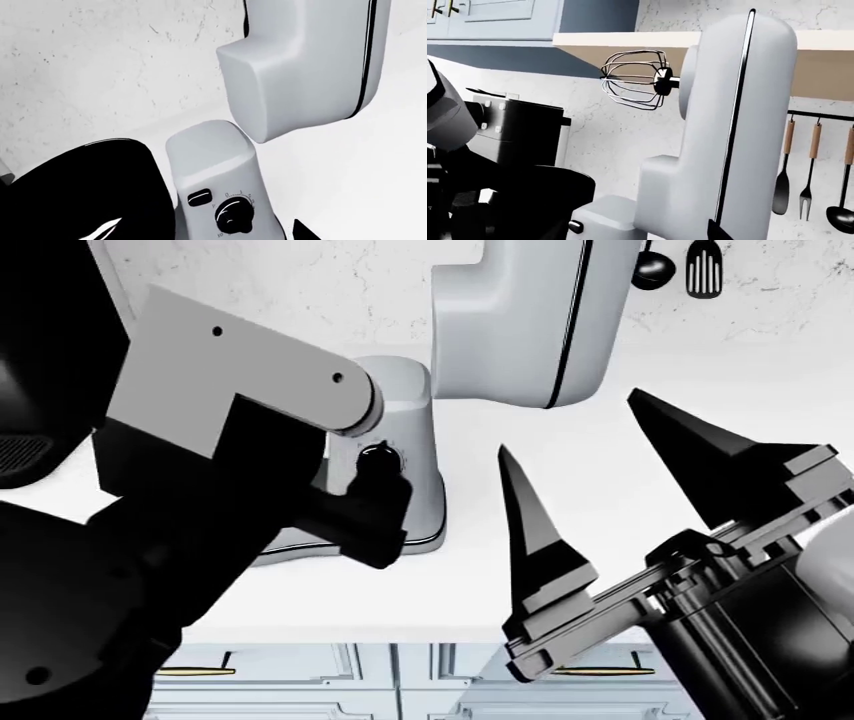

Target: Place the cake in the stand mixer bowl.

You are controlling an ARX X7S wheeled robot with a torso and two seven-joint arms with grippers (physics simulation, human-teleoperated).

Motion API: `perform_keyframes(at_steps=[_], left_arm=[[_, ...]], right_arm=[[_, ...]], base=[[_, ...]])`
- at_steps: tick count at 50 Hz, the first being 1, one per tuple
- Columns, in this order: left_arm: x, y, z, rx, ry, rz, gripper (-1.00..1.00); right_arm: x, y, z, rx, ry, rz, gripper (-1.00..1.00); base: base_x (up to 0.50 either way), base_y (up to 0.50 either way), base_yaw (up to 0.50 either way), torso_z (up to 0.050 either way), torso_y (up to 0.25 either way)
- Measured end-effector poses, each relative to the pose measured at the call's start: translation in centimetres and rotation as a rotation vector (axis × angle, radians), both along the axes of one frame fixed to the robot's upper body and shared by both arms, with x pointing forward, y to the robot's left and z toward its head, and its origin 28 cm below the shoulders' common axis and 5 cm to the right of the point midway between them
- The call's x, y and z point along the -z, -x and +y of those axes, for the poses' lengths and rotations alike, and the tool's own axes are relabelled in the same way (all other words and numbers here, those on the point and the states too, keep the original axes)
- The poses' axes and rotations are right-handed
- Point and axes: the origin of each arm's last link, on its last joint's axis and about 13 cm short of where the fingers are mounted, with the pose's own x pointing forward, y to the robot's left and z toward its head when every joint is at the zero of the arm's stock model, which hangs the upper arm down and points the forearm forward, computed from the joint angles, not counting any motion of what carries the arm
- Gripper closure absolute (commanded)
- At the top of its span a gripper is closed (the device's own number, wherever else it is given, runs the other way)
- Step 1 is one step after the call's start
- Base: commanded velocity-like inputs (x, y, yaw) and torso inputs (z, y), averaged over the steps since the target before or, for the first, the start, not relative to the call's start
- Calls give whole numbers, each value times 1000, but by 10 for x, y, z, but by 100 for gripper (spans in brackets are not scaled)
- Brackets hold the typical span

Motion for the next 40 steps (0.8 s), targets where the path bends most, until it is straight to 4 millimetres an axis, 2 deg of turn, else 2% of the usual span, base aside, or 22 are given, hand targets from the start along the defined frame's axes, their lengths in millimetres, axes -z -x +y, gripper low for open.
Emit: perform_keyframes(at_steps=[23,40], left_arm=[[-7,4,2,-12,4,-60,-100],[-30,13,12,-74,44,-162,-100]], right_arm=[[-10,4,0,0,-2,-34,-100],[-28,10,1,-1,-14,-84,-100]], base=[[0,0,0,0,0],[0,0,0,0,0]])
